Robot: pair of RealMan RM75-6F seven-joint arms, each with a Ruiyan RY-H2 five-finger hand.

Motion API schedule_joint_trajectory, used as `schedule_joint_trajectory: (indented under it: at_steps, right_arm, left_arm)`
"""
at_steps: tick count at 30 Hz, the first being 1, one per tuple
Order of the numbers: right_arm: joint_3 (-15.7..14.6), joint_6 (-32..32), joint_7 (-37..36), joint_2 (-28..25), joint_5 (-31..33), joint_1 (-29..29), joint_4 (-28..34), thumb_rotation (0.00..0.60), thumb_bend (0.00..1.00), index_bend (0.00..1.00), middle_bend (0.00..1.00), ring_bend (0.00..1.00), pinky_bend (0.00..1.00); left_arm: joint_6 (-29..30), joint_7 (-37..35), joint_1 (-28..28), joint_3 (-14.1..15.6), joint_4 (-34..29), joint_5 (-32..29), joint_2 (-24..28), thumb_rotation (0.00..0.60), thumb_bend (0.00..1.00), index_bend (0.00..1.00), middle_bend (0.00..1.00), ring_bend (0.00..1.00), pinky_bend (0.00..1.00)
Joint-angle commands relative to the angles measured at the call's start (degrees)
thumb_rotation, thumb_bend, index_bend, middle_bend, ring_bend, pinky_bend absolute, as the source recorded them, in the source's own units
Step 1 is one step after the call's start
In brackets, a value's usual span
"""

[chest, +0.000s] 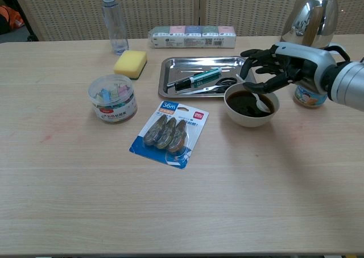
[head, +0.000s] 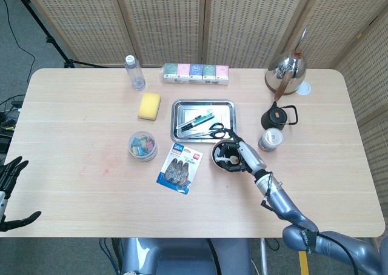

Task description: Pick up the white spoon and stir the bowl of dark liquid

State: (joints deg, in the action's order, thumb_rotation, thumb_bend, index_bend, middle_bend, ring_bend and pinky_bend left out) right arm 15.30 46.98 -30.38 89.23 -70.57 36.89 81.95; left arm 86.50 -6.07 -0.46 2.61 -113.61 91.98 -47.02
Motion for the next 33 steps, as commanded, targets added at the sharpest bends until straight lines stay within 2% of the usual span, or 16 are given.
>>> schedule_joint_trajectory:
  at_steps: [1,9,16,21,29,33]
  right_arm:
    - [-0.2,-0.5,0.1,1.4,0.3,0.5,-0.7,0.600,0.47,0.64,0.00,0.00,0.00]
    - [0.6,-1.2,0.3,4.3,1.3,2.0,-3.0,0.600,0.47,0.64,0.00,0.00,0.00]
    - [3.1,0.0,1.2,8.4,3.3,3.8,-9.6,0.600,0.47,0.65,0.00,0.00,0.00]
    - [2.9,0.6,0.2,7.0,2.8,2.7,-9.5,0.600,0.47,0.65,0.00,0.00,0.00]
    - [0.1,1.9,-2.3,2.1,-0.8,-0.4,-5.2,0.600,0.47,0.65,0.00,0.00,0.00]
    - [-0.9,1.6,-3.3,1.3,-1.8,-0.8,-4.0,0.600,0.47,0.65,0.00,0.00,0.00]
  left_arm:
    - [0.1,-0.2,0.1,0.0,0.1,0.0,0.1,0.600,0.07,0.00,0.00,0.00,0.00]
    - [0.2,-0.7,0.1,0.0,0.3,-0.1,0.2,0.600,0.07,0.00,0.00,0.00,0.00]
    - [0.1,-1.0,0.0,-0.2,0.4,-0.6,0.3,0.600,0.07,0.00,0.00,0.00,0.00]
    - [-0.1,-0.5,-0.1,-0.1,0.3,-0.5,0.1,0.600,0.07,0.00,0.00,0.00,0.00]
    - [-0.7,1.0,-0.3,0.1,-0.2,-0.2,-0.3,0.600,0.07,0.00,0.00,0.00,0.00]
    - [-0.7,1.5,-0.3,0.2,-0.3,0.1,-0.5,0.600,0.07,0.00,0.00,0.00,0.00]
